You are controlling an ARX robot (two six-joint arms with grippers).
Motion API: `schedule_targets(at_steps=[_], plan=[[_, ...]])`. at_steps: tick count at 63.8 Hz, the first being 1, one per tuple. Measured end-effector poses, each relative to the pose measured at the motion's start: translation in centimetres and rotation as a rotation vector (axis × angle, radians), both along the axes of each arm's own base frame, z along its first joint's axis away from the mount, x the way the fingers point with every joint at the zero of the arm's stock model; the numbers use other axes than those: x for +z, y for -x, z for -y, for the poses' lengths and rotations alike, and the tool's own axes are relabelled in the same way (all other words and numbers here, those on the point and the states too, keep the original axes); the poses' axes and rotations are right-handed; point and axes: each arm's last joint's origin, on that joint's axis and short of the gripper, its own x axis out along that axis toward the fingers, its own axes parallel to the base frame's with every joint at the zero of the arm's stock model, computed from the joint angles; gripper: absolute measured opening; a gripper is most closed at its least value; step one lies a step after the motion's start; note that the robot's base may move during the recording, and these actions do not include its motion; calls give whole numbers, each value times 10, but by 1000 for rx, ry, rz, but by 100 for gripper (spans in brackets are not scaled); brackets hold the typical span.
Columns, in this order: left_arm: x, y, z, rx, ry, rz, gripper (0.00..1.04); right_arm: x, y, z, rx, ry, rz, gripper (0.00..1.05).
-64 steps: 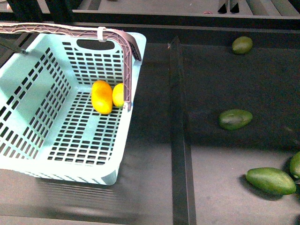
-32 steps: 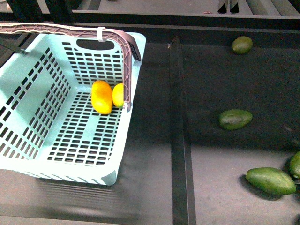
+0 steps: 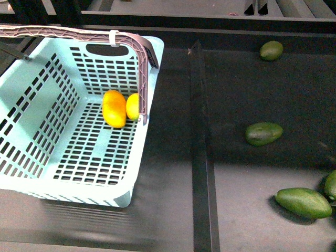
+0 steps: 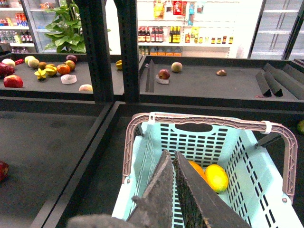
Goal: Pick lemon and mango into basket
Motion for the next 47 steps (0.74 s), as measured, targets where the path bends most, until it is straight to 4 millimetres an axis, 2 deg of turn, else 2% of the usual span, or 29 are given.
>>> schedule_targets(at_steps=[9,23,27,33,36,47], plan=[[0,0,0,0,1,0,4,0,0,0,0,0,0,96],[0,0,0,0,0,0,49,0,0,0,0,0,0,96],[0,0,0,0,0,0,66,0,0,0,0,0,0,96],[0,0,0,0,0,0,86,0,0,0,0,0,0,96],[0,0,0,0,0,0,99,0,0,0,0,0,0,96],[0,0,0,0,-2,0,98,0,0,0,0,0,0,96]])
